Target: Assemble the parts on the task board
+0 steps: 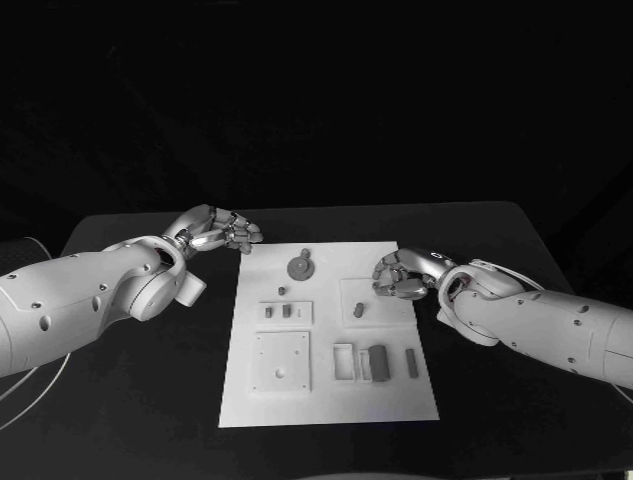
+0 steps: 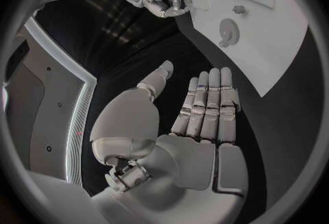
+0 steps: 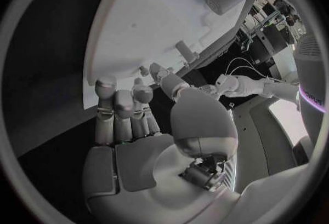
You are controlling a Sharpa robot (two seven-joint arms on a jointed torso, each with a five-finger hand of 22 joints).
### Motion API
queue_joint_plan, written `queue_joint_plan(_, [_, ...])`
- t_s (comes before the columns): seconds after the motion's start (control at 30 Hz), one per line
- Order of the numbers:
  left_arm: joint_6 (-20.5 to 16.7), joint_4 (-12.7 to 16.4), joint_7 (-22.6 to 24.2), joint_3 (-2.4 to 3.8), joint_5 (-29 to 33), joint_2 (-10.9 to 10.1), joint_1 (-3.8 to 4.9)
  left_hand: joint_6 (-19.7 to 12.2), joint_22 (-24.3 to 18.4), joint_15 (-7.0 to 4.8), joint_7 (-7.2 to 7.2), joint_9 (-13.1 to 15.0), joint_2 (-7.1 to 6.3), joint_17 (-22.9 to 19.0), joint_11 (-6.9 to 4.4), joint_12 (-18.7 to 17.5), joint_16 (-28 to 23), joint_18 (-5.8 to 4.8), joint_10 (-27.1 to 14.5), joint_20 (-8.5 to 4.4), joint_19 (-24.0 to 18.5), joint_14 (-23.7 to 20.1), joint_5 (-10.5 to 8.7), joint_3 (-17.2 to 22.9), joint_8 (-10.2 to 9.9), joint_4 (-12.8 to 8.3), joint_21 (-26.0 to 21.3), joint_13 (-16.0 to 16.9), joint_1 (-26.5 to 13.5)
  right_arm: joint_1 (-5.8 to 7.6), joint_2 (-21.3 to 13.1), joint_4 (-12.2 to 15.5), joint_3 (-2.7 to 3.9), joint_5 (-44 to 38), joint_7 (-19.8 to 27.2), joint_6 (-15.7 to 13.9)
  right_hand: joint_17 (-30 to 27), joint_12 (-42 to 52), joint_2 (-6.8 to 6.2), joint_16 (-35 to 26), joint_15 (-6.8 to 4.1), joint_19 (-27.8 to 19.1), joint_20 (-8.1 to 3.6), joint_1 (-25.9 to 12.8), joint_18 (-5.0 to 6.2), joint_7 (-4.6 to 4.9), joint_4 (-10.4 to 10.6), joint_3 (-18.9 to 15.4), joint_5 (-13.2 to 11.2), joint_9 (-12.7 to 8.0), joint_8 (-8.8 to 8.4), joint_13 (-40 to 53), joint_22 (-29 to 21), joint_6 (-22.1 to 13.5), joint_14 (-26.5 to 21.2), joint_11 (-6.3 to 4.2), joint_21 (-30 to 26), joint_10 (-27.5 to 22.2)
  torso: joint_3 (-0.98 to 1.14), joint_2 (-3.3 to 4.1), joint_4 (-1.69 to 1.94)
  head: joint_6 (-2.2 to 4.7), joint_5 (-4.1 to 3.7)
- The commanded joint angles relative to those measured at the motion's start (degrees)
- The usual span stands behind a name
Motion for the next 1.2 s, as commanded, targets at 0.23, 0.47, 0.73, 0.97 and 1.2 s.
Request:
queue_joint_plan(0.23, [0.5, 0.0, 0.5, 0.04, 1.1, 0.1, 0.02, -0.2, -0.1, 0.17, 0.35, -0.1, 0.15, 0.2, 0.25, -0.6, -0.3, 0.16, 0.4, -0.05, 0.5, 0.4, -0.01, -0.5, 0.1, 0.0, -0.1, -0.2, 0.2, -0.28, 0.7, -0.9, -0.03, -1.4, 0.3, 0.8, -0.1, -0.2, 1.56, 0.2, -0.6, 0.0, -0.41, 0.0, 3.96, 0.18, -0.1, 0.0, 0.3, 0.2, 0.28, -0.1, 0.8, 1.0, -0.1, -0.52, 0.2, 0.1, 0.01, 0.0, 0.01, -0.04, -0.09])
queue_joint_plan(0.47, [0.7, 0.0, 0.4, 0.04, 1.1, 0.1, 0.02, -0.2, -0.1, 0.16, 0.32, -0.1, 0.16, 0.2, 0.26, -0.7, -0.4, 0.16, 0.4, -0.07, 0.5, 0.4, -0.08, -0.5, 0.1, 0.0, -0.1, -0.3, 0.3, -0.38, 1.3, -1.8, -0.07, -1.3, 0.3, 1.2, -0.1, -0.2, 1.52, 0.2, -0.62, 0.0, -0.41, 0.0, 3.96, 0.16, -0.1, 0.0, 0.3, 0.2, 0.28, -0.1, 0.8, 1.0, -0.1, -0.54, 0.2, 0.1, 0.02, 0.0, -0.02, -0.24, -0.08])
queue_joint_plan(0.73, [0.7, 0.0, 0.2, 0.04, 1.3, 0.2, 0.02, -0.2, -0.1, 0.16, 0.32, -0.2, 0.17, 0.2, 0.28, -0.8, -0.4, 0.15, 0.4, -0.07, 0.5, 0.4, -0.14, -0.6, 0.0, 0.0, -0.2, -0.3, 0.3, -0.43, 1.6, -2.1, -0.12, -1.3, 0.4, 1.1, -0.1, -0.2, 1.46, 0.1, -0.64, 0.0, -0.42, 0.0, 3.96, 0.14, -0.1, 0.0, 0.3, 0.2, 0.3, -0.1, 0.8, 1.0, -0.1, -0.57, 0.2, 0.1, 0.0, -0.01, -0.01, -0.35, 0.01])
queue_joint_plan(0.97, [0.7, -0.1, 0.2, 0.04, 1.5, 0.4, 0.02, -0.3, -0.1, 0.17, 0.34, -0.2, 0.17, 0.2, 0.3, -0.9, -0.5, 0.13, 0.4, -0.08, 0.5, 0.4, -0.21, -0.6, 0.0, 0.0, -0.2, -0.4, 0.3, -0.57, 1.9, -2.5, -0.14, -1.4, 0.4, 1.2, 0.0, -0.3, 1.65, 0.1, -0.75, -0.1, -0.46, 0.4, 3.96, -0.01, -0.2, 0.1, 0.4, 0.3, 0.42, -0.1, 0.8, 1.4, -0.2, -0.7, 0.2, 0.2, -0.01, 0.0, 0.01, -0.39, 0.22])
queue_joint_plan(1.2, [0.7, -0.3, 0.2, 0.04, 1.5, 0.3, 0.03, -0.3, -0.1, 0.17, 0.35, -0.2, 0.18, 0.3, 0.3, -1.0, -0.5, 0.13, 0.4, -0.08, 0.4, 0.4, -0.25, -0.6, 0.0, -0.1, -0.2, -0.4, 0.4, -0.64, 1.9, -2.5, -0.17, -2.1, 0.2, 1.1, 0.0, -0.5, 1.86, 0.1, -1.31, -0.2, -0.5, 1.2, 3.96, -0.7, -0.2, 0.1, 0.3, 0.9, 1.41, 0.0, 0.9, 3.5, -0.2, -1.35, 0.3, 0.3, -0.02, 0.0, -0.02, -0.63, 0.25])
